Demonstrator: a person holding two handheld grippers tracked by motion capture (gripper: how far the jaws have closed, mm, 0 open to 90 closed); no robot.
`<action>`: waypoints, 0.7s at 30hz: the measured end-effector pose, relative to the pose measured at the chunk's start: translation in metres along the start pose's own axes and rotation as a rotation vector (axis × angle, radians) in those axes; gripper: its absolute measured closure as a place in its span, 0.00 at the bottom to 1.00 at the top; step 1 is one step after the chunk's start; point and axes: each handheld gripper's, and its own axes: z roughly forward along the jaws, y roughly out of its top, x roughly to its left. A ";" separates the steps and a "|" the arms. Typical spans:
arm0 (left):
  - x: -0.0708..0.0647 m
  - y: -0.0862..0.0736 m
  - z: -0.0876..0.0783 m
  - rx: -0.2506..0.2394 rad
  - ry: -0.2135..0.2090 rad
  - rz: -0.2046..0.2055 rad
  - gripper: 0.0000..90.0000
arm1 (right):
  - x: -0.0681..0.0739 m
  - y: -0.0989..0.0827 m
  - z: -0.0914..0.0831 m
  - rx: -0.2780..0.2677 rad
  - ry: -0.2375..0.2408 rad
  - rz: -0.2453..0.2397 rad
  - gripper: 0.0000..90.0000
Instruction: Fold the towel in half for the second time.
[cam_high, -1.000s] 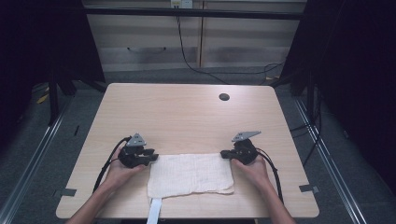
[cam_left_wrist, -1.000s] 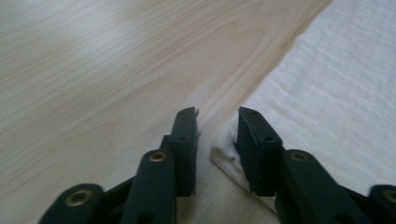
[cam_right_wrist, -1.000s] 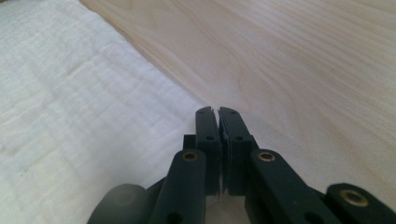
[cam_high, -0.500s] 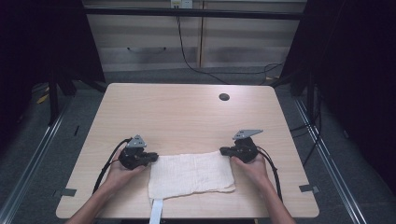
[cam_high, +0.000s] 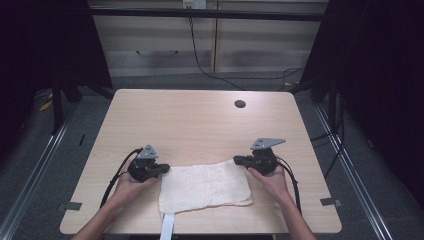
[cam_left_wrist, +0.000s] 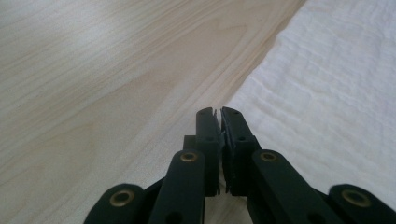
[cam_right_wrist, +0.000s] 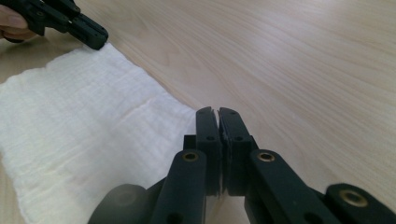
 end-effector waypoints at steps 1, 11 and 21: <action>0.000 0.000 0.000 0.002 0.000 0.003 0.96 | 0.001 0.001 -0.001 -0.004 0.001 -0.006 0.98; 0.001 0.000 -0.001 0.004 -0.001 -0.001 0.96 | 0.012 0.003 -0.011 -0.015 0.036 -0.033 0.98; -0.002 0.000 -0.001 0.005 0.013 -0.003 0.96 | 0.034 -0.003 -0.022 -0.013 0.042 -0.083 0.98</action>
